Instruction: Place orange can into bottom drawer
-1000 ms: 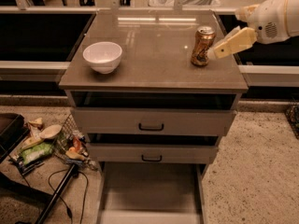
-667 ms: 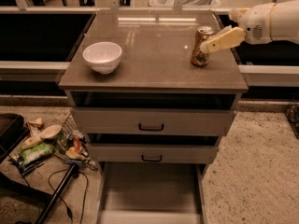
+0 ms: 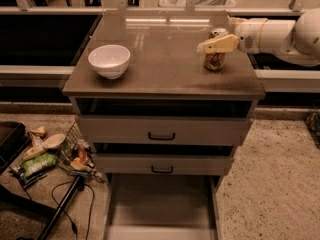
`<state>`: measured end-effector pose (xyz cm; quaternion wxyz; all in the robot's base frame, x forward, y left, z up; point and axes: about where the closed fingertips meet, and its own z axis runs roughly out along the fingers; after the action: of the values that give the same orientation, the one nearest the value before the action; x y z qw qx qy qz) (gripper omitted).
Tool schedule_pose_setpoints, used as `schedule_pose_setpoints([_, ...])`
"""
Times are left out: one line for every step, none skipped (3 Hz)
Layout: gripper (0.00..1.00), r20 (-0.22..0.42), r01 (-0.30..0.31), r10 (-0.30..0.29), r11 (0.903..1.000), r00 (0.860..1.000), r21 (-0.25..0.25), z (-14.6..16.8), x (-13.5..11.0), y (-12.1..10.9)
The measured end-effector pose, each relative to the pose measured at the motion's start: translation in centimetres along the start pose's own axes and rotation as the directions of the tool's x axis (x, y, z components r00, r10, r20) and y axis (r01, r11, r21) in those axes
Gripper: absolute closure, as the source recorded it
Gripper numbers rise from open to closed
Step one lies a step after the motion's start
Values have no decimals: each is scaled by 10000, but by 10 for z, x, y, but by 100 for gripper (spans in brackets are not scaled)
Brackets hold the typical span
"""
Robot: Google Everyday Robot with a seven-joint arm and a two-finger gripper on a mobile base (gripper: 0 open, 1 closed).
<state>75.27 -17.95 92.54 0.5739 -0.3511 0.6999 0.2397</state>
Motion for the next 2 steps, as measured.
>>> schedule_pose_setpoints([18, 345, -202, 197, 9997, 9992, 144, 22, 5, 2])
schedule_pose_setpoints([49, 567, -745, 732, 9970, 9957, 214, 42, 26, 4])
